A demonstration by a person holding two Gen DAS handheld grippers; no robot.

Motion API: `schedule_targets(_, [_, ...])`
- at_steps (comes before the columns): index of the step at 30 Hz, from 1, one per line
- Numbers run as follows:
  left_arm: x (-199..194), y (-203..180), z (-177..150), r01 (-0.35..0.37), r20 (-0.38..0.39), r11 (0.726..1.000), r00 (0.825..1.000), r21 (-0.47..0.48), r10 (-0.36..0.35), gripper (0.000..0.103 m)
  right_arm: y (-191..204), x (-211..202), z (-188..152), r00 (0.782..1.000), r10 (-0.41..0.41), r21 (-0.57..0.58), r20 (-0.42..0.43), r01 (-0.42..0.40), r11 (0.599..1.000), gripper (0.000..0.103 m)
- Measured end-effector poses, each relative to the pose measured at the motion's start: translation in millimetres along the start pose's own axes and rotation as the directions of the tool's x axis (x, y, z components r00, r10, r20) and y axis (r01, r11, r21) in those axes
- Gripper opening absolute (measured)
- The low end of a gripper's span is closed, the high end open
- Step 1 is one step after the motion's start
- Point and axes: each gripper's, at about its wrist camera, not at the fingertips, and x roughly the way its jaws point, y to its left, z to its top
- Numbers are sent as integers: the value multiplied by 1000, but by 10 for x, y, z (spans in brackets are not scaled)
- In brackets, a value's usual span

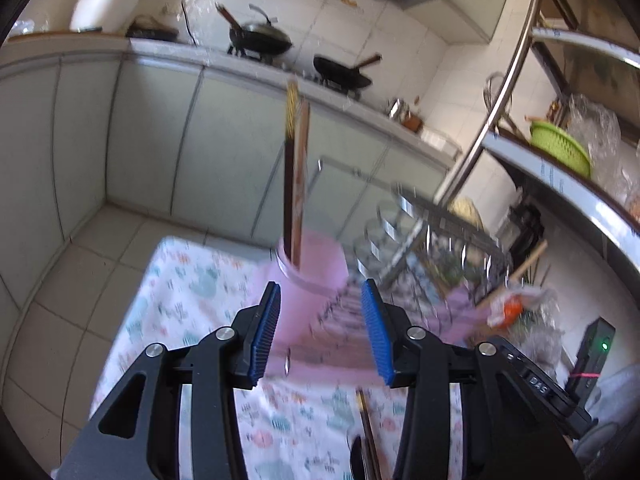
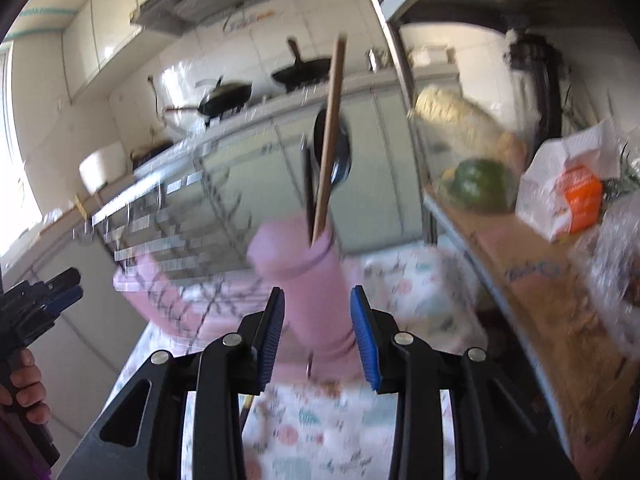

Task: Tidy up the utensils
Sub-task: 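Grasp a thin black chopstick with the left tool while the right tool grasps a gold-tipped dark chopstick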

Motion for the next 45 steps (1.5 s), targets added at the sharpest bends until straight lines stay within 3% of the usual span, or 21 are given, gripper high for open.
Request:
schedule_targets(7, [142,-95,-405,31,-157,999,987,39,-24,42,52,62,-286,994,30,21,-108,-28,999,34])
schedule_targets(10, [213,-120,-594,50,-236,998,971,39,-39,42,66,88,-378,987,46,37,-153,-41,998,34])
schedule_targets(17, [428,-137,-976,113,-429,993,897,-13,-108,42,60,127,-549,969,79,62,-233,-67,996,34])
schedule_targets(23, [603,-81,-1231,144,-536,985,826,-96,-173,42,16,150,-624,956,113,96,-271,-90,991,34])
schedule_targets(27, [697,-56,-1335,146,-569,978,797,-146,-204,42,3,190,-660,948,130,115,-289,-101,988,34])
schedule_targets(35, [913,-102,-1460,144,-622,972,748,-187,-231,23,-16,241,-692,942,144,128,-304,-109,986,34])
schedule_targets(37, [944,-110,-1479,155,-623,966,741,-206,-252,16,-28,257,-698,940,146,133,-308,-109,985,34])
schedule_targets(38, [947,-117,-1477,153,-620,967,745,-202,-248,6,-32,264,-701,939,147,136,-310,-109,985,34])
schedule_targets(40, [942,-111,-1469,157,-614,966,749,-203,-251,4,-38,275,-708,937,151,141,-314,-111,984,34])
schedule_targets(45, [847,-89,-1393,155,-578,971,782,-182,-233,0,-21,316,-740,929,163,147,-333,-120,982,34])
